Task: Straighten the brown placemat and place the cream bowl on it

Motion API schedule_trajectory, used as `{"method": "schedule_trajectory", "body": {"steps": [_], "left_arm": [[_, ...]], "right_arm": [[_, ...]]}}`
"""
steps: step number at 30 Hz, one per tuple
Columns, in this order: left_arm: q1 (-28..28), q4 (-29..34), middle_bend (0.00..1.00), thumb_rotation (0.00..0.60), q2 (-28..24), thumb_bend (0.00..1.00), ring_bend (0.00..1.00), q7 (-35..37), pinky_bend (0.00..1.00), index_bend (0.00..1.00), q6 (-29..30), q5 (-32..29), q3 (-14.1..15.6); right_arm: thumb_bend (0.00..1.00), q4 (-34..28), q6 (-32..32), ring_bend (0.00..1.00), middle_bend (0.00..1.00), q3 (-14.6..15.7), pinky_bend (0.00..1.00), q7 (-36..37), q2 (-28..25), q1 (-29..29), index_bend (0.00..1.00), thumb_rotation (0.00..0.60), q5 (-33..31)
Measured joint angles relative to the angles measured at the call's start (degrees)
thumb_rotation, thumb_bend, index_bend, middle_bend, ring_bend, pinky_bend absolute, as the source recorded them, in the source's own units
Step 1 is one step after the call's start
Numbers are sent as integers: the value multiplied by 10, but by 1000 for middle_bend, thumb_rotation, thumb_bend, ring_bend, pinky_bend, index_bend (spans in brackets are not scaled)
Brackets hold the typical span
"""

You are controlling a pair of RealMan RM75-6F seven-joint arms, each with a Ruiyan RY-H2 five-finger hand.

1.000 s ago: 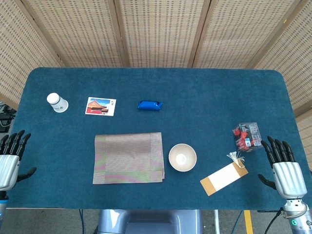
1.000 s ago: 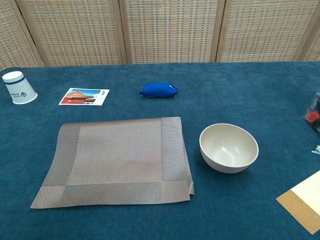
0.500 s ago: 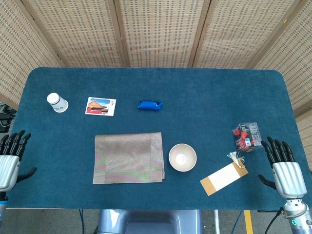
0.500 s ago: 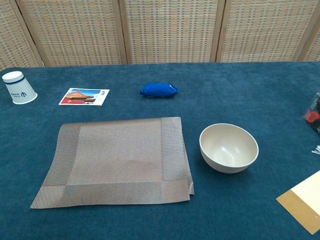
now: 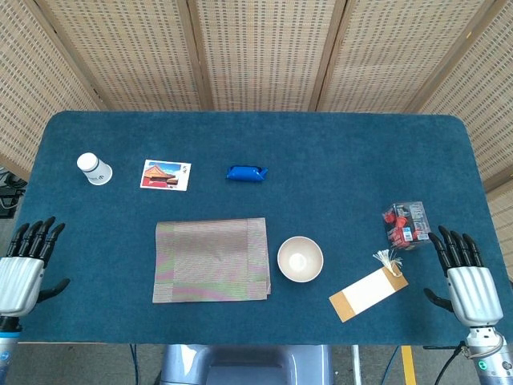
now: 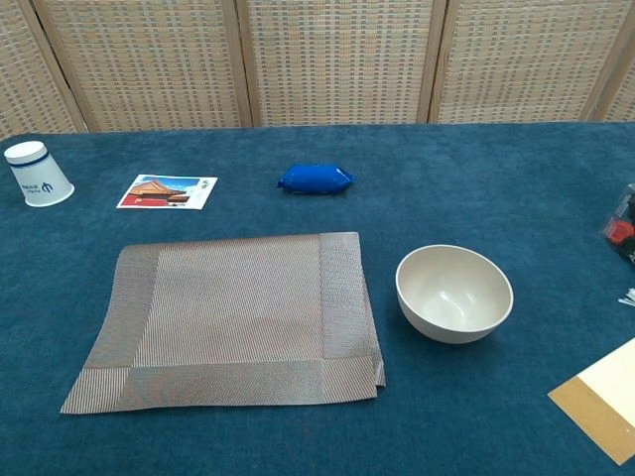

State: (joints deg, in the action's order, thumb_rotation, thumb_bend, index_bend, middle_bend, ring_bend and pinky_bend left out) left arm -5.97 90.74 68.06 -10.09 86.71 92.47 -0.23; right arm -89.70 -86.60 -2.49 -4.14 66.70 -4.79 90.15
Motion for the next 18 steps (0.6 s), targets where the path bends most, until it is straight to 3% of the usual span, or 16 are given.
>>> {"method": "schedule_trajectory", "body": {"steps": [3, 9, 18], "left_arm": [[-7, -12, 0, 600, 18, 193, 0, -6, 0, 257, -12, 27, 16], [-18, -38, 0, 600, 62, 198, 0, -30, 0, 93, -42, 62, 43], [-34, -60, 0, 600, 122, 197, 0, -72, 0, 108, -98, 77, 65]], "right_arm": [[71, -1, 2, 0, 0, 1, 0, 2, -1, -1, 65, 600, 0], [71, -2, 3, 0, 0, 3, 0, 5, -2, -1, 65, 600, 3], [67, -3, 5, 0, 0, 4, 0, 9, -2, -1, 65, 600, 2]]}}
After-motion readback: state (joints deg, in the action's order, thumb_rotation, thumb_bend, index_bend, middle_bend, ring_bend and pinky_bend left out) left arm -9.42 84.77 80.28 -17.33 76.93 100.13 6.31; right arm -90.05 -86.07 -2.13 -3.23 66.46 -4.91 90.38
